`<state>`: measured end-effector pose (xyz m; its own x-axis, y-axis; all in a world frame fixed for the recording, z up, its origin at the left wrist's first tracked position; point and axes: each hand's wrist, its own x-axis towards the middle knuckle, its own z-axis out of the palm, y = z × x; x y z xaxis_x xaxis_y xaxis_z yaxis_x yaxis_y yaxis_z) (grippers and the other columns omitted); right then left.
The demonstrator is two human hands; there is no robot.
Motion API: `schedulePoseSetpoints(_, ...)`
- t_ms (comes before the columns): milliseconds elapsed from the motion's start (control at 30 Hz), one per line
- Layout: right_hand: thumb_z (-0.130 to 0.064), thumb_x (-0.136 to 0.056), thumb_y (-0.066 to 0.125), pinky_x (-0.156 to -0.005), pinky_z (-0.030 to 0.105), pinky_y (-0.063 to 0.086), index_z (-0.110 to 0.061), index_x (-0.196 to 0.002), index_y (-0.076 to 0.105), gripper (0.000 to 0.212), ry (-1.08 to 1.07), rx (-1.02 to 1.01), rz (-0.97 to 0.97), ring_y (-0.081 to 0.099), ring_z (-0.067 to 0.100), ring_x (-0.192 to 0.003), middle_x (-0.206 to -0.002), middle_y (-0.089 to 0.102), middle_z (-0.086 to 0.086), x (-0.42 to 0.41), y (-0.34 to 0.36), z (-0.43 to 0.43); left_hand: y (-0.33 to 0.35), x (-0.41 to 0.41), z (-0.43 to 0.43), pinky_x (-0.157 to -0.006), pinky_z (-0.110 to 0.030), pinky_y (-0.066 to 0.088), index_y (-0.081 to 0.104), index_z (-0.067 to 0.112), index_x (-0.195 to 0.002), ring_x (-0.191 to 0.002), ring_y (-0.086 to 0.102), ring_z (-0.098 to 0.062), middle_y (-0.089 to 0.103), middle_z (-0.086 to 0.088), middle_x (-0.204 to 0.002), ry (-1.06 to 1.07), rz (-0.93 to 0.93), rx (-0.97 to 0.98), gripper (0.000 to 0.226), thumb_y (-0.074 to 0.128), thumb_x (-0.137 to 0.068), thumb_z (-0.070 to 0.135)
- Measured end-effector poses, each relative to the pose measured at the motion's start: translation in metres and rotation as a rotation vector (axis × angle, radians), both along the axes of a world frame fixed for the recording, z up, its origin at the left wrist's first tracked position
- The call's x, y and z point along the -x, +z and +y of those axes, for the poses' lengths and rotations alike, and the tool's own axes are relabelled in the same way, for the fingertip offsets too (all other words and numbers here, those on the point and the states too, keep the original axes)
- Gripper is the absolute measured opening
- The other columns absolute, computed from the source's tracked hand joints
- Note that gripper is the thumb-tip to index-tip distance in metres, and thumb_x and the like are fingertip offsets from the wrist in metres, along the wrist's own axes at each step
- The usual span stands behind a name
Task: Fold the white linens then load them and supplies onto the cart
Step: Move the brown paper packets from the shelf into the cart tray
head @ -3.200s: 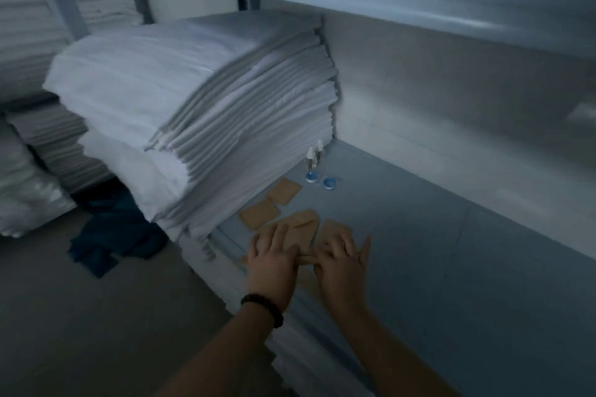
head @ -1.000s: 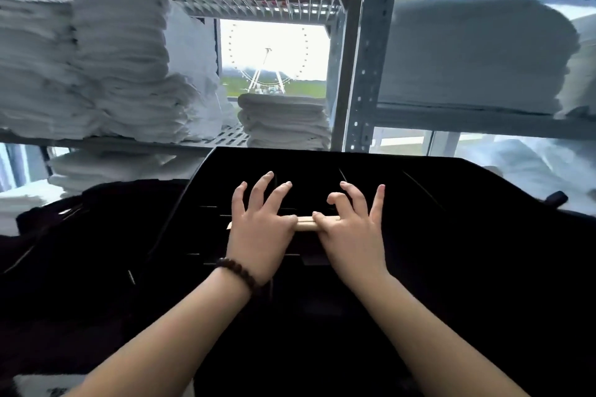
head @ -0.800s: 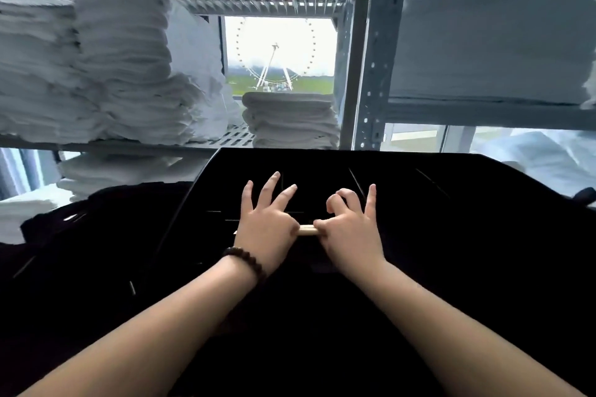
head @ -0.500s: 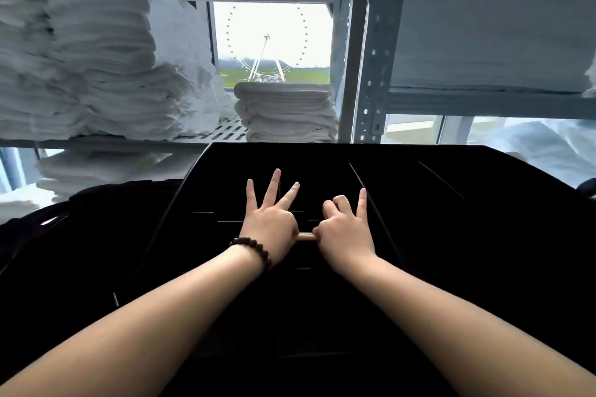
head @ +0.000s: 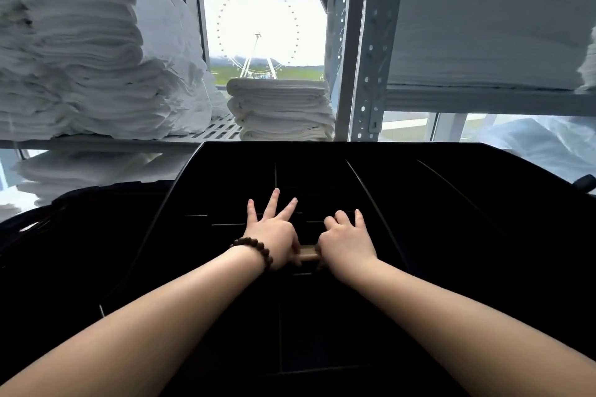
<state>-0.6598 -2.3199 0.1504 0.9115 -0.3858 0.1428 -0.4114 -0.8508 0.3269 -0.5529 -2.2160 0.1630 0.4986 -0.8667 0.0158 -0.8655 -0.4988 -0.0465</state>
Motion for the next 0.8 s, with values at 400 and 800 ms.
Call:
schedulePoseSetpoints(400, -0.029, -0.091, 0.06, -0.096, 0.039, 0.032, -0.023, -0.113, 0.064, 0.023, -0.017, -0.09, 0.048, 0.038, 0.024, -0.122, -0.122, 0.053, 0.002, 0.004, 0.014, -0.01, 0.001, -0.005, 0.008, -0.107, -0.067, -0.016, 0.07, 0.038, -0.097, -0.138, -0.036, -0.03, -0.019, 0.008, -0.159, -0.04, -0.133, -0.075, 0.026, 0.062, -0.081, 0.057)
schedulePoseSetpoints(800, -0.029, -0.09, 0.058, -0.098, 0.041, 0.03, -0.023, -0.116, 0.064, 0.027, -0.02, -0.057, 0.029, 0.035, 0.026, -0.123, -0.125, 0.05, 0.003, 0.003, 0.012, -0.01, 0.001, -0.011, 0.01, -0.109, -0.064, -0.015, 0.068, 0.044, -0.108, -0.14, -0.033, -0.029, -0.016, 0.006, -0.16, -0.046, -0.125, -0.019, 0.027, 0.057, -0.086, 0.056)
